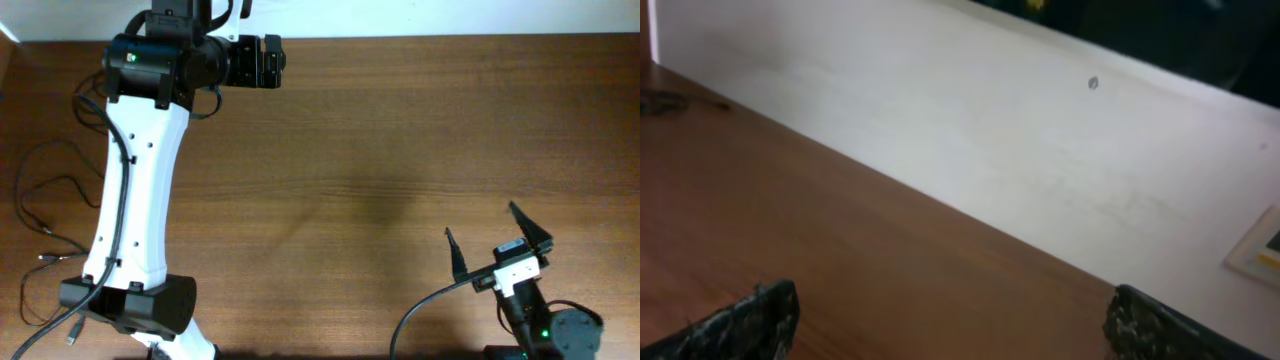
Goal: Untangle cables
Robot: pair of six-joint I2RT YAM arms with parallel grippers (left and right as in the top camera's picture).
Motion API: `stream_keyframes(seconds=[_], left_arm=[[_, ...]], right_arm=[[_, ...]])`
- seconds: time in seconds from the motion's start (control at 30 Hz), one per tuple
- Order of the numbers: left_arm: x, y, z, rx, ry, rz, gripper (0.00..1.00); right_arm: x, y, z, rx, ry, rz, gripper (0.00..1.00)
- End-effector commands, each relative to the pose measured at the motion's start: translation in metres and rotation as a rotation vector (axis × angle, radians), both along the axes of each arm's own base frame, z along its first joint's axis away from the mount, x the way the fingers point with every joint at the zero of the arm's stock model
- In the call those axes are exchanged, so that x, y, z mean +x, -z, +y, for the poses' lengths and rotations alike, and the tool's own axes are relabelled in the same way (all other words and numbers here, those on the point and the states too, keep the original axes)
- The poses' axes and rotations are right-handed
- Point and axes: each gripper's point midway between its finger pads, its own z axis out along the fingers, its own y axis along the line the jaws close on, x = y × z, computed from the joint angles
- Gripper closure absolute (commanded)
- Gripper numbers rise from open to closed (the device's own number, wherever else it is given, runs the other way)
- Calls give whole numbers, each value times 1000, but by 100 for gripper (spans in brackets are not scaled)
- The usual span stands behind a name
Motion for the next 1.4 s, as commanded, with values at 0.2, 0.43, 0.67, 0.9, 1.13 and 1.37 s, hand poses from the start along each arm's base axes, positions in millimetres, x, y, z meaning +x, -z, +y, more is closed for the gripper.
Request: stream_keyframes(seconds=[0.2, 0.43, 0.67, 0.9, 1.13, 1.37], left_arm=[[0, 1, 0, 11, 11, -3, 1], [0, 1, 0, 11, 11, -3, 1], [0, 1, 0, 11, 11, -3, 1], [0, 1, 0, 11, 11, -3, 1], [0, 1, 0, 11, 11, -3, 1], [0, 1, 0, 11, 12, -2, 1]], right_arm=[[18, 75, -3, 7, 15, 75, 1], [18, 74, -3, 13, 15, 75, 1], [18, 74, -3, 13, 15, 75, 1], [18, 75, -3, 14, 15, 78, 1], [18, 75, -3, 14, 15, 78, 1], [18, 75, -3, 13, 15, 77, 1]])
